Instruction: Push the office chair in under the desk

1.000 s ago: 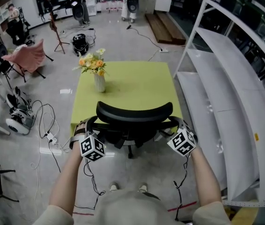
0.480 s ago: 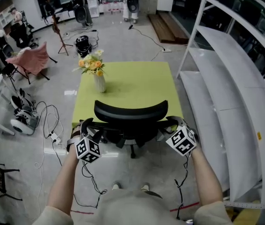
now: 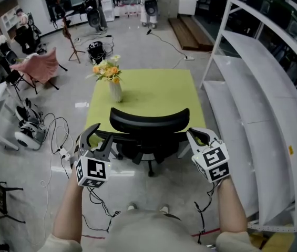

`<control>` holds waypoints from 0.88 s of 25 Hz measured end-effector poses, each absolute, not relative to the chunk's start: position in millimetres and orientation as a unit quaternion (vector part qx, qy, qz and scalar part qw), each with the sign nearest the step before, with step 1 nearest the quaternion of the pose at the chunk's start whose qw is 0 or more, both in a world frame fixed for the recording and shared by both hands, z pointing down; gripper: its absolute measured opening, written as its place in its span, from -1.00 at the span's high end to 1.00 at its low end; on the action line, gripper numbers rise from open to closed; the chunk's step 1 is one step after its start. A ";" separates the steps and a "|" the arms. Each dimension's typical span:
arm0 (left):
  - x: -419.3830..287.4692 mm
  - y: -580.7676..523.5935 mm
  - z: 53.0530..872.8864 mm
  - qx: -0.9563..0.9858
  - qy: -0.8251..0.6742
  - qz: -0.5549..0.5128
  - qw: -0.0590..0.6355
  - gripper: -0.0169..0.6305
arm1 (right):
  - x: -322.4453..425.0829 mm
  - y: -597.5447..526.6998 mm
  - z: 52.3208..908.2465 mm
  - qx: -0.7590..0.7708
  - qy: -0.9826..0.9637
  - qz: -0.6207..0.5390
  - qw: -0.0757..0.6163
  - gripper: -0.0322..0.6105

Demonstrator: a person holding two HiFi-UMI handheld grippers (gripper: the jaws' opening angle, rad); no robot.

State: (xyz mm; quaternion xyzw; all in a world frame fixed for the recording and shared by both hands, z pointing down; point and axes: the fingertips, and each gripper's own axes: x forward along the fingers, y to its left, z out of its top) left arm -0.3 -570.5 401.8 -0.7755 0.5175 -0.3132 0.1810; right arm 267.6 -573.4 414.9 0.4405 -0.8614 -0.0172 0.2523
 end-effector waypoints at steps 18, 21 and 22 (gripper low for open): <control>38.1 -477.0 287.6 -0.833 0.489 -0.141 0.217 0.60 | 251.2 -479.4 286.4 0.501 -0.864 -0.049 0.027 0.88; 38.1 -466.8 295.4 -0.843 0.499 -0.112 0.164 0.67 | 247.6 -469.6 291.6 0.495 -0.868 -0.038 0.020 0.88; 39.1 -463.5 298.3 -0.847 0.498 -0.107 0.153 0.71 | 246.3 -466.8 295.7 0.493 -0.869 -0.036 0.023 0.88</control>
